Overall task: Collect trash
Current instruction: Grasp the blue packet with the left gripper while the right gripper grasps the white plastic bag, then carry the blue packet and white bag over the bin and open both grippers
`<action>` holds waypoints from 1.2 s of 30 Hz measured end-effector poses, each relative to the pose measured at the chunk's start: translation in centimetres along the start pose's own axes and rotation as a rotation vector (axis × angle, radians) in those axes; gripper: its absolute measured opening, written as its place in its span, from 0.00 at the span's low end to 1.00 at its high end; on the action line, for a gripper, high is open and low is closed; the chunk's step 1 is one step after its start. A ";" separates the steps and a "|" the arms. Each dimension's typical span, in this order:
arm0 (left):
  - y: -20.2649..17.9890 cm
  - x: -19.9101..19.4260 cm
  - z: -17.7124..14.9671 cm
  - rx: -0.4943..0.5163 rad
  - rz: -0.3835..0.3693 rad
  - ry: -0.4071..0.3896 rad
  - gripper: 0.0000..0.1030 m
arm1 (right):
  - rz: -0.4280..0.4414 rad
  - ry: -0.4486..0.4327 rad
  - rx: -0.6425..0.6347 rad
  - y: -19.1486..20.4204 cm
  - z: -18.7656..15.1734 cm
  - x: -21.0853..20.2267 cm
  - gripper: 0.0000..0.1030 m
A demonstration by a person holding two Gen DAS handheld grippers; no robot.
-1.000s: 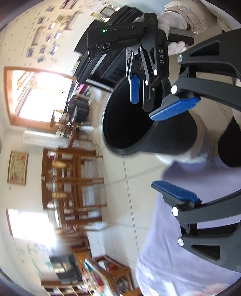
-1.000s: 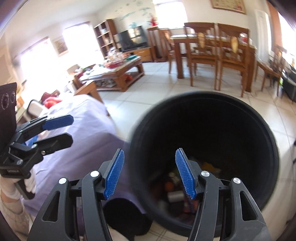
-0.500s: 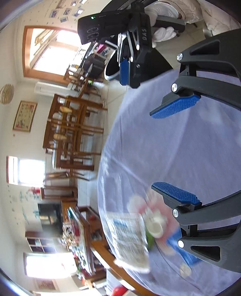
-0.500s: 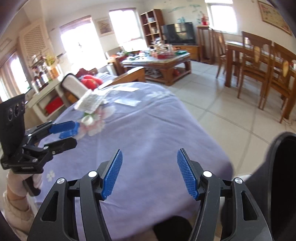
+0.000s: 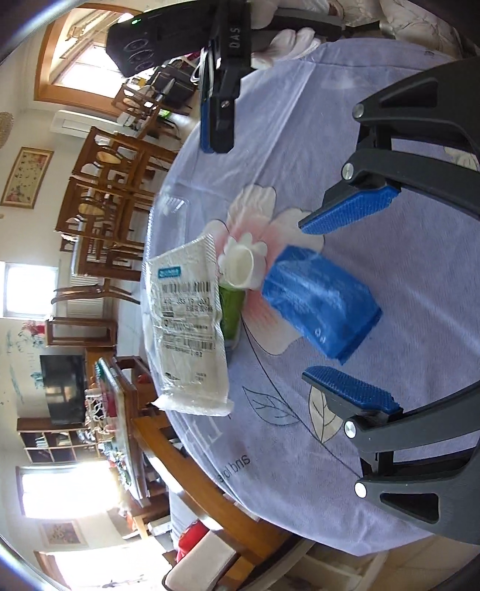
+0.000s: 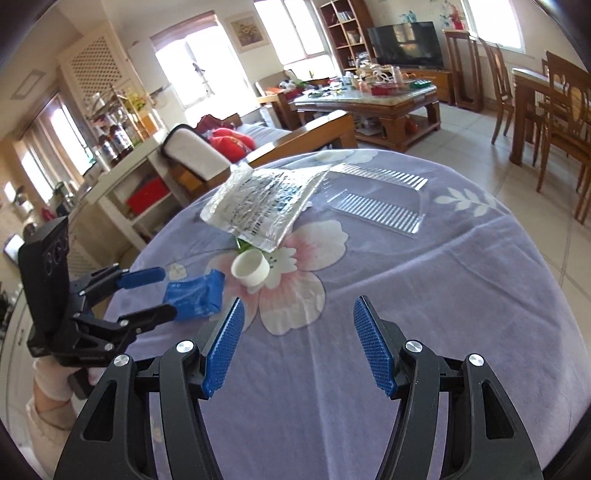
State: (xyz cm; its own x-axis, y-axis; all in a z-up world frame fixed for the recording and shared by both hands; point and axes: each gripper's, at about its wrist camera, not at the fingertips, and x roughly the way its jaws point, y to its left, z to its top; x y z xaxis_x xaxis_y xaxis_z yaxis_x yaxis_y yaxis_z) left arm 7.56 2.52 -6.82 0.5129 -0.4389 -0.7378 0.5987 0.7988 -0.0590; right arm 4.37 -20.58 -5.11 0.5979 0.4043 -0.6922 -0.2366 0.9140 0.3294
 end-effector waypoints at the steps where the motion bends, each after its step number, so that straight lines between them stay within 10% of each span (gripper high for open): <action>1: 0.3 0.3 0.0 0.005 -0.013 0.019 0.72 | 0.007 0.011 0.009 0.0 0.6 0.9 0.60; 14: 0.9 2.7 0.3 0.074 -0.101 0.124 0.71 | 0.145 0.076 0.200 -1.0 6.4 8.5 0.65; 22: 0.9 2.3 0.2 0.079 -0.112 0.117 0.62 | 0.214 0.067 0.206 -1.1 7.0 9.6 0.14; 36: -0.1 0.2 0.1 0.078 -0.029 0.060 0.34 | 0.184 -0.139 0.142 -0.7 5.0 -0.6 0.07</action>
State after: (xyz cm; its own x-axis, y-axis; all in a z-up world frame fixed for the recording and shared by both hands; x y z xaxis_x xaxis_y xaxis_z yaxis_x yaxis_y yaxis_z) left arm 7.67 2.34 -6.94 0.4585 -0.4338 -0.7756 0.6597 0.7510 -0.0300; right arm 8.02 -21.66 -1.72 0.6564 0.5461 -0.5205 -0.2474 0.8076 0.5353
